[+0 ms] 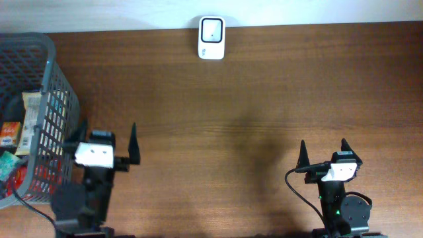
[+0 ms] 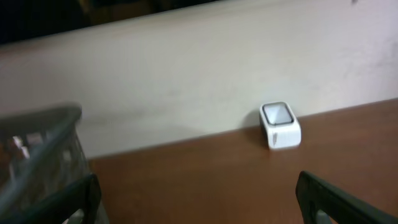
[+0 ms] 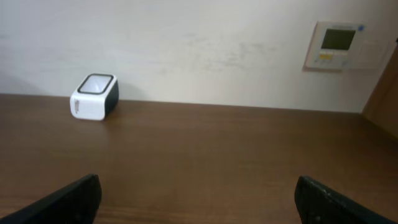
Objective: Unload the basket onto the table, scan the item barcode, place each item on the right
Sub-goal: 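Move the left gripper over the grey basket and reach down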
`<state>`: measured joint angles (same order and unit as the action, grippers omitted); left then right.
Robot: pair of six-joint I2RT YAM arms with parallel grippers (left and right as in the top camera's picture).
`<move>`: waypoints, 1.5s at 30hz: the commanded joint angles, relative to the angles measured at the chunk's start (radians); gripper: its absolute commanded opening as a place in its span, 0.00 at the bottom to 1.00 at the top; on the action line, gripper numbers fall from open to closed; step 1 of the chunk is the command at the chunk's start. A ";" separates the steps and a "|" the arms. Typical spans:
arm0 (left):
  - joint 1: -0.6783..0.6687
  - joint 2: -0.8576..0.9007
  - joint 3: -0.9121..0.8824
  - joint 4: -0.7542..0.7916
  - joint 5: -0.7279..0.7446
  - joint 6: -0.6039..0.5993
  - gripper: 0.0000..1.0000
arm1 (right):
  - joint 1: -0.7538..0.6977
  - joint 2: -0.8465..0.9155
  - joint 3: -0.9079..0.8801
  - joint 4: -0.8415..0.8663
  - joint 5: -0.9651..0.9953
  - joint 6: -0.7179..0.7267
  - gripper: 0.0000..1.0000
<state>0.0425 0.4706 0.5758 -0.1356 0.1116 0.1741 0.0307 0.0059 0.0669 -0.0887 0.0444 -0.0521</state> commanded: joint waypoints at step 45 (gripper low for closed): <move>0.820 1.505 1.528 -0.894 0.094 -0.226 1.00 | 0.008 0.002 0.018 -0.186 0.005 0.005 0.98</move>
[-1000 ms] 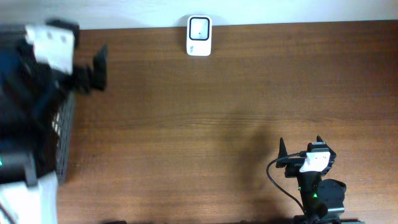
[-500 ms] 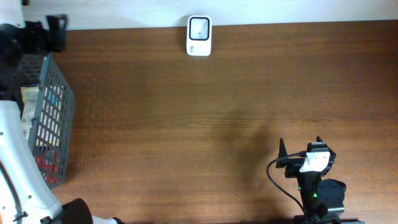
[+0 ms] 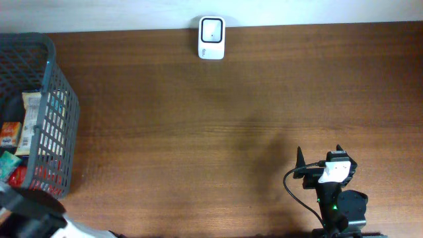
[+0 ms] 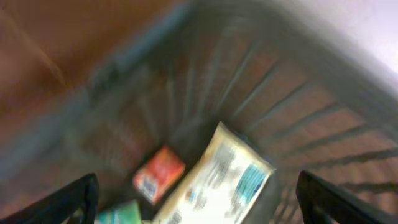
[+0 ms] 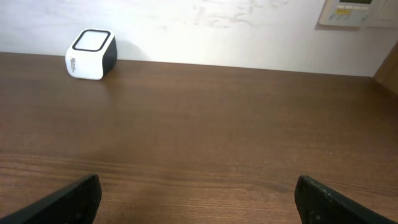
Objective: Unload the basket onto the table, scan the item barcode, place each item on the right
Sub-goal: 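Move the left gripper over the grey basket and reach down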
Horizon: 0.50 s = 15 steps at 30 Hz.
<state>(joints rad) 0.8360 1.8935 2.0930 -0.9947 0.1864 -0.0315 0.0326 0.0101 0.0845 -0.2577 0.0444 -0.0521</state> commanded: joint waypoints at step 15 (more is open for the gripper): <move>0.013 0.167 -0.290 0.089 0.026 0.091 0.87 | 0.006 -0.003 0.000 -0.017 0.005 0.005 0.98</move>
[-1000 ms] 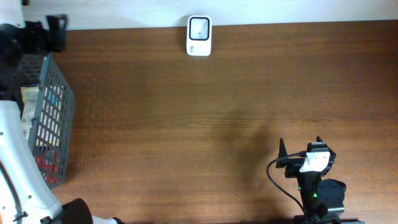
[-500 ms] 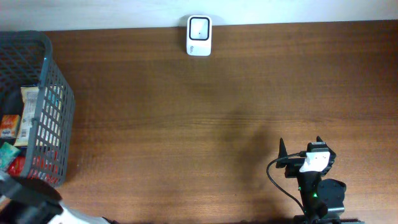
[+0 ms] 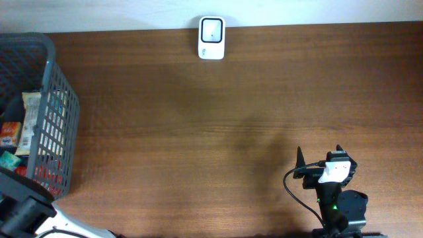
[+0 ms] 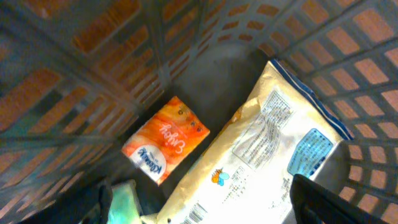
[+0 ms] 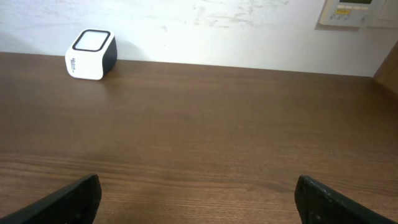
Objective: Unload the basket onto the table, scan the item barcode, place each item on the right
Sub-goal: 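Move the left gripper over the grey basket and reach down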
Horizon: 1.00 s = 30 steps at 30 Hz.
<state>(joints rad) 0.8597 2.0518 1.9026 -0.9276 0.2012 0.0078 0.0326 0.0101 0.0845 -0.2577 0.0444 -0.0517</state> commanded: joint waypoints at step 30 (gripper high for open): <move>-0.150 0.155 -0.217 0.216 -0.133 0.455 0.75 | 0.006 -0.003 0.000 -0.017 0.005 0.004 0.98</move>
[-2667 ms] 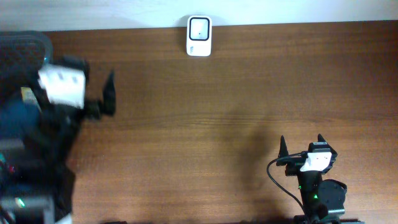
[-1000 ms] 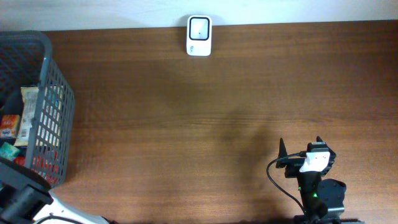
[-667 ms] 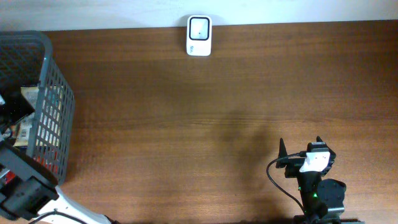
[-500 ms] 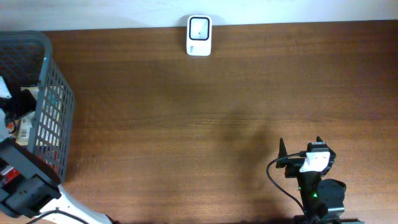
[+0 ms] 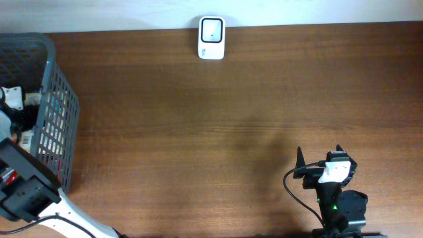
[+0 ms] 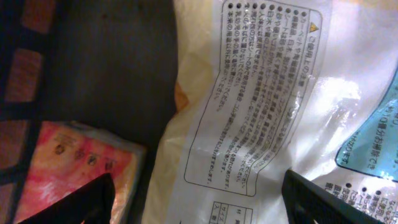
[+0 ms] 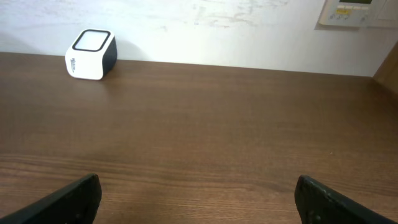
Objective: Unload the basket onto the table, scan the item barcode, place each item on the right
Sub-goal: 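Move the left gripper over the grey basket and reach down, then grasp the white-and-blue snack bag with the left gripper and lift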
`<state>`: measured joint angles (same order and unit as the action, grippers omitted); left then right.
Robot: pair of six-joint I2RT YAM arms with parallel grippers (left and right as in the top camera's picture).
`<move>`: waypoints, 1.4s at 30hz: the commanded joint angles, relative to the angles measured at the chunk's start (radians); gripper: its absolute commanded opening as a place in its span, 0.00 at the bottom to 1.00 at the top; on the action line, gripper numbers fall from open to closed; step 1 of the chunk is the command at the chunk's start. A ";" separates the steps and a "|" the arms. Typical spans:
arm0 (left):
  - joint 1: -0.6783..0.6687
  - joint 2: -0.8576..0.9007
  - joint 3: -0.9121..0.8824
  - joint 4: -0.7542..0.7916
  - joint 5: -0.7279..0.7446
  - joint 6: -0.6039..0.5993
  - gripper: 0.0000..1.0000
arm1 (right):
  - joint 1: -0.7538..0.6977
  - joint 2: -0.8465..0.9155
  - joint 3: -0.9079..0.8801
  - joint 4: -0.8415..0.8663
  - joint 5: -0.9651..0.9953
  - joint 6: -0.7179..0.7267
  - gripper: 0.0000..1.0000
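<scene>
The white scanner (image 5: 211, 29) with a dark window stands at the table's far edge, and shows again as the scanner (image 7: 91, 46) in the right wrist view. My left gripper (image 6: 199, 211) is open, low inside the grey basket (image 5: 61, 112). A cream packet (image 6: 261, 112) printed with black text lies between its fingertips (image 6: 81, 202). An orange-red packet (image 6: 68, 165) lies beside it to the left. In the overhead view the left gripper (image 5: 14, 109) covers most of these items. My right gripper (image 5: 320, 158) is open over bare wood near the front edge, also seen from its wrist as the right gripper (image 7: 196, 199).
The basket's mesh walls (image 6: 18, 68) stand close round the left gripper. My left arm (image 5: 23, 195) reaches over the basket's front corner. A wall control panel (image 7: 350, 12) hangs behind the table at the far right.
My left gripper has come down closer to the cream packet, which now fills its view. The jaws are still open. The right arm has not moved.
Both grippers first stood open near the table's front edge, the left one beside the basket. Then the left gripper was over the basket, looking down at the packets, and the right had drawn back a little. Now the left gripper is low over the cream packet.
</scene>
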<state>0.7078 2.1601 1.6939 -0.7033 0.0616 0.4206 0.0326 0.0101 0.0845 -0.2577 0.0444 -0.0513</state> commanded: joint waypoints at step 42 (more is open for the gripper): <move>0.014 -0.126 0.219 -0.039 0.020 -0.049 0.00 | 0.006 -0.003 0.000 -0.017 0.005 0.004 0.99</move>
<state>0.7128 2.2047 1.8553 -0.7631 0.1165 0.3950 0.0326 0.0101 0.0845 -0.2577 0.0444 -0.0521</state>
